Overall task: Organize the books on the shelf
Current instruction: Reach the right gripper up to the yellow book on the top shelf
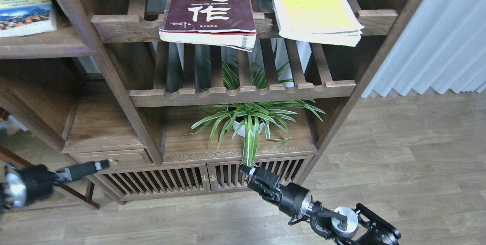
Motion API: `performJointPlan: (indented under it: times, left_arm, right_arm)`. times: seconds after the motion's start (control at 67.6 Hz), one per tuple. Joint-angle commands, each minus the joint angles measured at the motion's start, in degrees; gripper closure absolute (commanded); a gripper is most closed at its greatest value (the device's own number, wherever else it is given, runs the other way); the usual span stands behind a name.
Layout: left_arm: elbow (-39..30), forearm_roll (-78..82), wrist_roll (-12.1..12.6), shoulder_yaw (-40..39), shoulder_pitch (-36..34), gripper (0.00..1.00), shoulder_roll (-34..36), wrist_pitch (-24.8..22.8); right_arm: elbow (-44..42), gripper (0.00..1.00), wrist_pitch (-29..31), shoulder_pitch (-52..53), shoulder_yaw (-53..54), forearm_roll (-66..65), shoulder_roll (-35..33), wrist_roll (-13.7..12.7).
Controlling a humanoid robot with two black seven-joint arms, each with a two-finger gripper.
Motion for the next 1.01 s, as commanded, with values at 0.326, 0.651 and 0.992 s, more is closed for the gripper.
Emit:
performJointPlan:
  times: [0.326,0.651,0.992]
  left_arm:
    - [3.5,0.5,0.8,-0.3,4.1,0.01,-3.1,0.0]
    - [4.1,0.7,0.8,-0.3,5.9,0.01,-3.1,0.0]
    - [4.8,0.7,0.8,-0.2,6.8,0.01,-2.9,0.0]
  right_arm:
    - [13.9,0.00,-1.7,0.2,12.1,1.1,-0.1,0.0]
    - [22.5,0.00,-8.5,-0.6,18.5,3.6,-3.7,0.0]
    - [27.4,0.01,-11.6,-1.3,21.7,3.7,-5.7,0.3]
